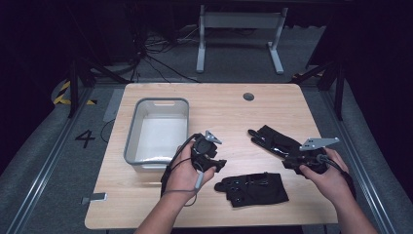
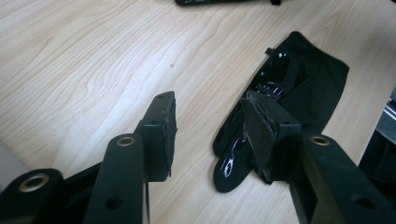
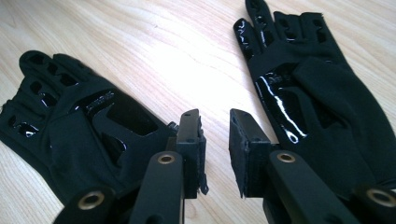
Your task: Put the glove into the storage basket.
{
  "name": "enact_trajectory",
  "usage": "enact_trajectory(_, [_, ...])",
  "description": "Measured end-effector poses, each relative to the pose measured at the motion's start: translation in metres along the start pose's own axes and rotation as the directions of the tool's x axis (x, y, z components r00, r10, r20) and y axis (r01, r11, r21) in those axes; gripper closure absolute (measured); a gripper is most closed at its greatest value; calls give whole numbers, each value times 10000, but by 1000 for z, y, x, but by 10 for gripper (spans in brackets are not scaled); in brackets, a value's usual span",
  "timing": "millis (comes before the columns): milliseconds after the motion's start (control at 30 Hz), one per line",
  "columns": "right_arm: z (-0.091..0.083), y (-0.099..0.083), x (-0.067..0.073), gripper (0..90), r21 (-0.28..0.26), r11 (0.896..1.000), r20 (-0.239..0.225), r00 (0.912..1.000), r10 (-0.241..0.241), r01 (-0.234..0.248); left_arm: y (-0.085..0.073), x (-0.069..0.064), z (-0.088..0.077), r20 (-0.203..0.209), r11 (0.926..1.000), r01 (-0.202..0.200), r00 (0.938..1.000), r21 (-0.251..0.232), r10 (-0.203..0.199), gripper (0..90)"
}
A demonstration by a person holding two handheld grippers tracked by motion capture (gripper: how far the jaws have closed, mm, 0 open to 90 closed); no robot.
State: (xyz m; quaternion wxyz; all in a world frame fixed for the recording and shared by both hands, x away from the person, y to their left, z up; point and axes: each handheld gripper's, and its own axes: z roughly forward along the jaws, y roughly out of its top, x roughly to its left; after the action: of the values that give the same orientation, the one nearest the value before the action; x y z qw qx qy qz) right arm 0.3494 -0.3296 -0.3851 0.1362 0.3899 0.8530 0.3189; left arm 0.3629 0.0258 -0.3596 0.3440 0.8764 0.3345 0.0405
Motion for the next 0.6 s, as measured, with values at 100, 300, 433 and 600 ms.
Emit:
enact_trajectory(100, [-2,1,-2,753,-95,9999,8,10000,78,-78,-2,4,-2,42,10000,36,10000,42,-36,550])
enact_trajectory(300, [-3,4,-5,743,-210,9997,-216,9997,119,-124,-4,8,-4,338,9996,-149,9993,254,141,546])
enact_trajectory(433, [-4,16,-2,735,-511,9987,-548,9985,11,-39,-3,6,-7,542,9995,-223,9983,229,211,545])
enact_trajectory(600, [-1,26,-9,740,-560,9983,-473,9988,108,-135,-3,4,-7,651,9993,-289,9975,233,273,541])
